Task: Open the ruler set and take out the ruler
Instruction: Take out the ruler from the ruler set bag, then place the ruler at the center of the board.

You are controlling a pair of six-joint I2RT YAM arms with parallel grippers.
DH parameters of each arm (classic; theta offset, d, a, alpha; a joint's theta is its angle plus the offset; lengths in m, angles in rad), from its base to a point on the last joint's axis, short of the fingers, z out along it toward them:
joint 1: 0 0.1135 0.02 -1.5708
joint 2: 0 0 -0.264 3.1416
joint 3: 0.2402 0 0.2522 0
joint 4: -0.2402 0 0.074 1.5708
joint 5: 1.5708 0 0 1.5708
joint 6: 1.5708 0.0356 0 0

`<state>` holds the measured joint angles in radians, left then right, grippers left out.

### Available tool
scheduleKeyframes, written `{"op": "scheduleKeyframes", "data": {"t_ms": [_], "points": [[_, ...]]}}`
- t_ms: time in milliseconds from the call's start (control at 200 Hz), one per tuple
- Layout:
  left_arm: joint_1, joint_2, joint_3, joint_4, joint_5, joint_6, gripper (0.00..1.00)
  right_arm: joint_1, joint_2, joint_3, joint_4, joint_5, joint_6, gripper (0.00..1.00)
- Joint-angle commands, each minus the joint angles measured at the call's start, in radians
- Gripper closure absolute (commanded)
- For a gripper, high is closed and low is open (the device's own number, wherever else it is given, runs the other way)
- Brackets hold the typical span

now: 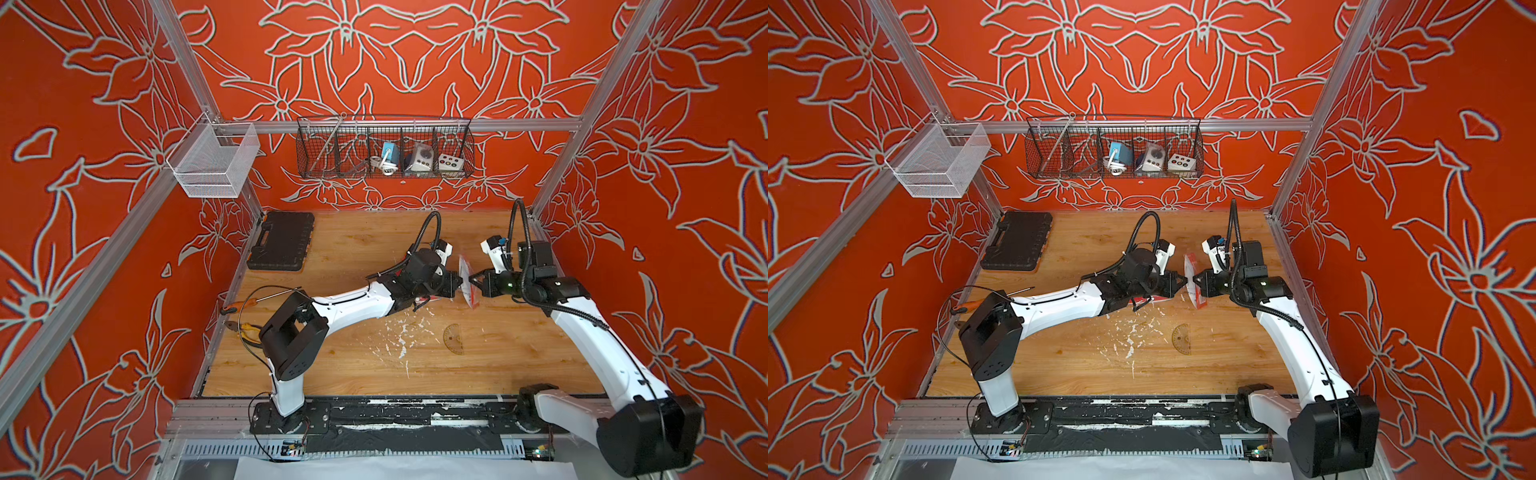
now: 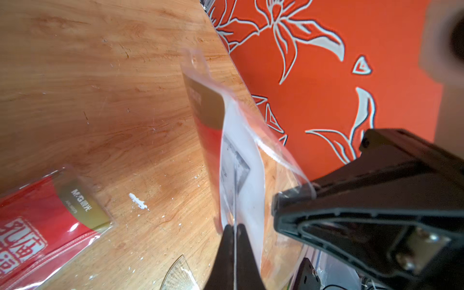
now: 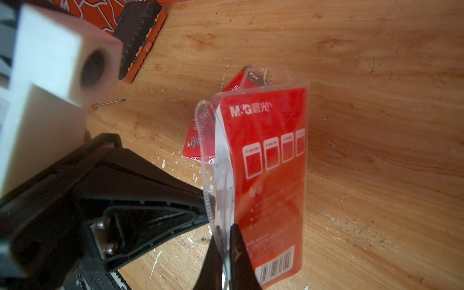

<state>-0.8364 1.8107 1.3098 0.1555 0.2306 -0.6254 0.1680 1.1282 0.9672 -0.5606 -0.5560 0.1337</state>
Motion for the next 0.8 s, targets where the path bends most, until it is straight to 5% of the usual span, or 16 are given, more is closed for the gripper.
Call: {"op": "scheduleKeyframes", "data": {"t_ms": [0, 610, 796], "points": [[0.022, -0.062, 0.023, -0.045, 0.055, 0.013, 1.00, -0.003, 0.000, -0.005, -0.005, 0.031, -0.027, 1.00], [0.164, -0.352, -0.132, -0.155, 0.262, 0.135, 1.00, -0.003, 0.017, 0.007, -0.001, 0.077, -0.031, 1.00], [0.189, -0.345, -0.207, -0.181, 0.429, 0.203, 1.00, -0.003, 0.007, 0.019, -0.019, 0.085, -0.035, 1.00]]}}
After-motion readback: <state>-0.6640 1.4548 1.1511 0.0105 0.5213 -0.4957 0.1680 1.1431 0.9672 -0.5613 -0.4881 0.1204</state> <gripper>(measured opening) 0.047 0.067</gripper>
